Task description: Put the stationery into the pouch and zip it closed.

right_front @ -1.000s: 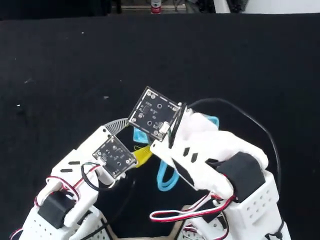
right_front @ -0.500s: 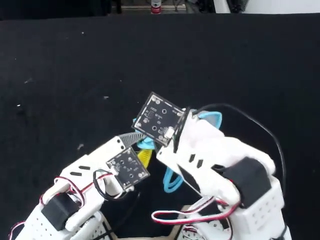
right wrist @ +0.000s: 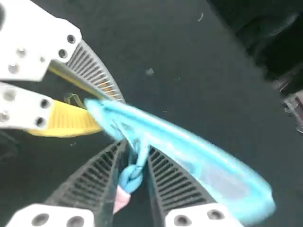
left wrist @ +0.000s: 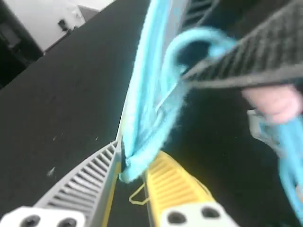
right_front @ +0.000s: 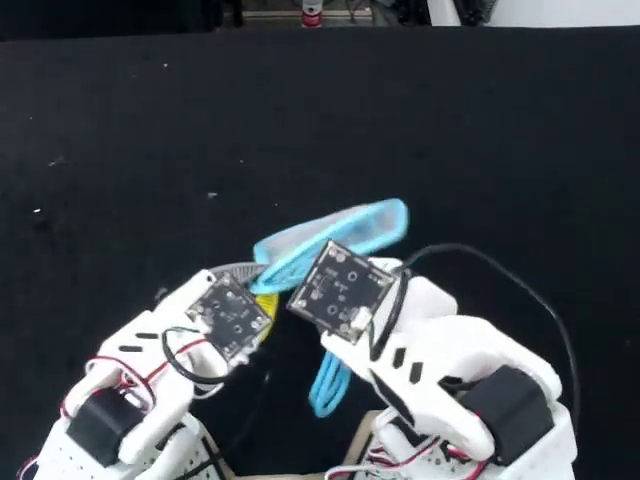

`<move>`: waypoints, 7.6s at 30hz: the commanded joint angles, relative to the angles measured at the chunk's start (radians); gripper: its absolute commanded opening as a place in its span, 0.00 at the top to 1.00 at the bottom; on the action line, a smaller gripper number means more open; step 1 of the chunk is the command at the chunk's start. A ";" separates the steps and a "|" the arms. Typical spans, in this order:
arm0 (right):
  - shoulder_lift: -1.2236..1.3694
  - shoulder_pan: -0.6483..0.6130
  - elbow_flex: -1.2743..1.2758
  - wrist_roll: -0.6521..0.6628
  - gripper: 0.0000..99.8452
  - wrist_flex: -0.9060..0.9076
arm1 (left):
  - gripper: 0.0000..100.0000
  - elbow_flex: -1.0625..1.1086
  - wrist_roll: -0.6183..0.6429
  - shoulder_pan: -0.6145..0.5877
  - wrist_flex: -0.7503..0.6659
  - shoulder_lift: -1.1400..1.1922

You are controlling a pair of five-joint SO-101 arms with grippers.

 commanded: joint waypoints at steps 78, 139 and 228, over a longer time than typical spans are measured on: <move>0.329 0.695 -0.018 0.003 0.99 -0.535 | 0.97 0.097 0.077 -0.050 -0.055 -0.011; -0.091 0.537 -0.206 -0.052 0.80 0.104 | 0.97 -0.036 0.043 -0.340 -0.249 0.000; -0.101 0.629 0.963 -0.454 0.99 -0.551 | 0.97 0.375 0.078 -0.667 0.155 -0.181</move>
